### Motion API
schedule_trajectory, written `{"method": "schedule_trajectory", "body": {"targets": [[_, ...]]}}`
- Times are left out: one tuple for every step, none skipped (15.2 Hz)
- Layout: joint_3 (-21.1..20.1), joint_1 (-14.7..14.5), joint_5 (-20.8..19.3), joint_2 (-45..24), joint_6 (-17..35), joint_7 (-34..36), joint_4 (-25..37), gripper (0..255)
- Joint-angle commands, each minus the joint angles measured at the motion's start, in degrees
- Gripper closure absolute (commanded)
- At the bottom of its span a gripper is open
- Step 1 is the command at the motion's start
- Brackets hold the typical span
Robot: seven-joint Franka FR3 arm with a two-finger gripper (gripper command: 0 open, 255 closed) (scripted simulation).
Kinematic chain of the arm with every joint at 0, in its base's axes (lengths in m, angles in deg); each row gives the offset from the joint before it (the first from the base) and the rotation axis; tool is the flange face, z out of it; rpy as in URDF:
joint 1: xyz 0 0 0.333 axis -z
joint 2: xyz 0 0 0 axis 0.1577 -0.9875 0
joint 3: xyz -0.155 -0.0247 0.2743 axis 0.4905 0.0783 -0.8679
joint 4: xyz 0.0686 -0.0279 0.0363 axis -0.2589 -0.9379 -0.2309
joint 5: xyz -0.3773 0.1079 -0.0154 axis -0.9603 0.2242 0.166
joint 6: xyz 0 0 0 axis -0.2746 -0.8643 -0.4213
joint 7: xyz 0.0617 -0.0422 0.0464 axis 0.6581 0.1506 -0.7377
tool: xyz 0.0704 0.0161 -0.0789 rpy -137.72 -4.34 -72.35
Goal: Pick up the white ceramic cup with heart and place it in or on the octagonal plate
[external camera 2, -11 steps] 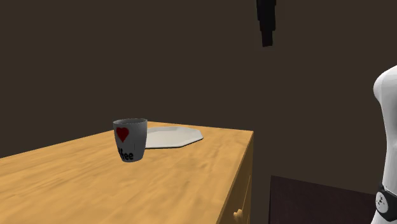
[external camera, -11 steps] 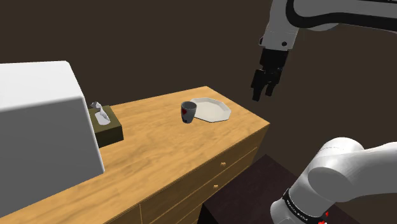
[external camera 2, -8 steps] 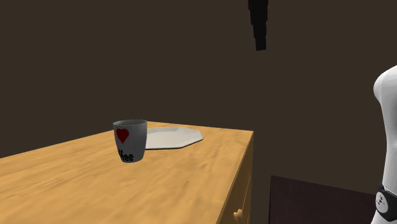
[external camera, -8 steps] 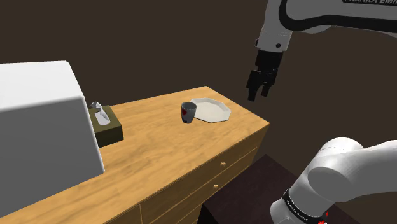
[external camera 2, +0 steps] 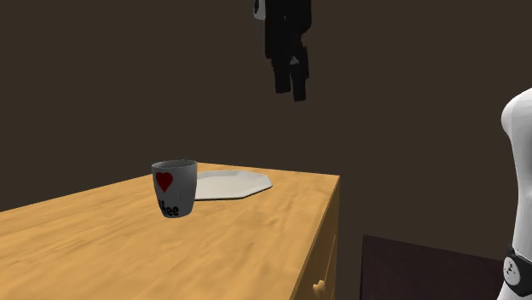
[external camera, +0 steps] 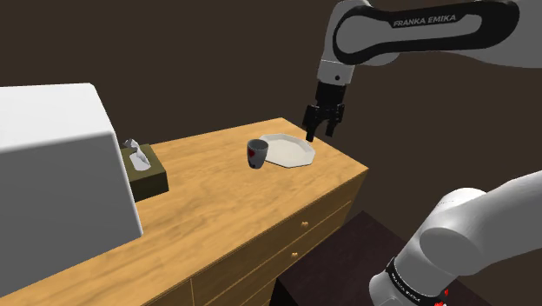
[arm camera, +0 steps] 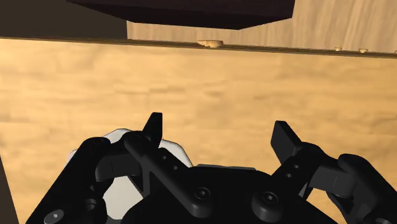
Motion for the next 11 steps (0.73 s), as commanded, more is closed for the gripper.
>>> {"method": "schedule_trajectory", "body": {"targets": [[-0.3,0.1,0.3,-4.0,2.8,0.6,1.7,0],[-0.4,0.1,0.4,-6.0,4.2,0.9,2.5,0],[-0.5,0.2,0.5,-8.1,5.5,1.1,3.4,0],[-0.6,0.2,0.6,-10.1,6.8,1.4,4.3,0],[-0.6,0.3,0.7,-12.2,8.1,1.6,5.3,0],[-0.7,0.3,0.8,-14.2,9.3,1.8,6.4,0],[-0.7,0.4,0.9,-16.3,10.4,2.1,7.5,0],[-0.8,0.4,0.9,-18.4,11.4,2.3,8.8,0],[-0.8,0.4,1.0,-20.5,12.4,2.5,10.1,0],[-0.8,0.5,1.0,-22.6,13.3,2.8,11.4,0],[-0.9,0.5,1.0,-24.7,14.2,3.0,12.9,0]]}}
